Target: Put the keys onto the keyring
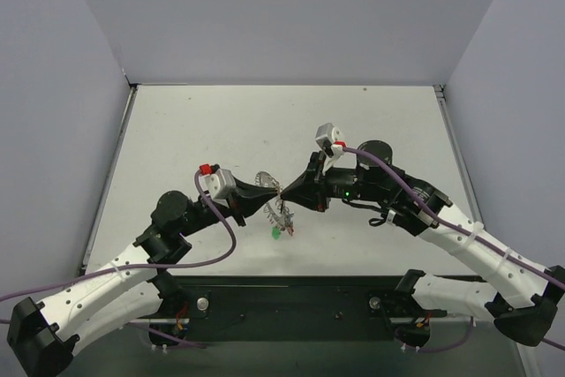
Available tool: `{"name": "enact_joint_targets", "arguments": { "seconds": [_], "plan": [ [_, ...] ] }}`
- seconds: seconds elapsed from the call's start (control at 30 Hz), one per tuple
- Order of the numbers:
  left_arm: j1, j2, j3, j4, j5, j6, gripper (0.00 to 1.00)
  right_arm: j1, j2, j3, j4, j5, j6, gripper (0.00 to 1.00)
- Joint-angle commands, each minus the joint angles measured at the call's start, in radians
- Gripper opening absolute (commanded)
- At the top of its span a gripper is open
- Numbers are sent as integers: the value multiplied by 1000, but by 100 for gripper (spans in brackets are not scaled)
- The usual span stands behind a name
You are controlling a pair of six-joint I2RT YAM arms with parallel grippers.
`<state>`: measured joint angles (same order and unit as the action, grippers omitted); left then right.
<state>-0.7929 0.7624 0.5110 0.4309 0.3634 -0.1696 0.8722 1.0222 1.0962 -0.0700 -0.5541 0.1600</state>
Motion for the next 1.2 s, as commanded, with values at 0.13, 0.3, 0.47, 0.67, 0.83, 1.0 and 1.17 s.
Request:
{"name": "enact_joint_targets", "arguments": {
  "seconds": [0.13,0.3,0.47,0.67,0.83,1.0,1.17],
  "plan": [
    [-2,-46,3,200,64,-19,0,-16,44,51,59,-50,6,0],
    [-2,-34,9,212,103,-31,0,-29,36,51,59,-41,6,0],
    [-2,-29,17,207,123,-36,0,-35,23,47,56,-35,9,0],
    [-3,-63,23,135,22,1,0,-36,-11,62,36,-46,6,0],
    [-3,-83,26,101,5,21,0,-39,-27,106,-43,-23,-34,0],
    [-3,-86,37,94,38,22,0,-42,-25,117,-100,12,-91,0],
    [-2,-83,43,91,65,18,0,-65,-39,113,-125,3,-122,0]
  ]
}}
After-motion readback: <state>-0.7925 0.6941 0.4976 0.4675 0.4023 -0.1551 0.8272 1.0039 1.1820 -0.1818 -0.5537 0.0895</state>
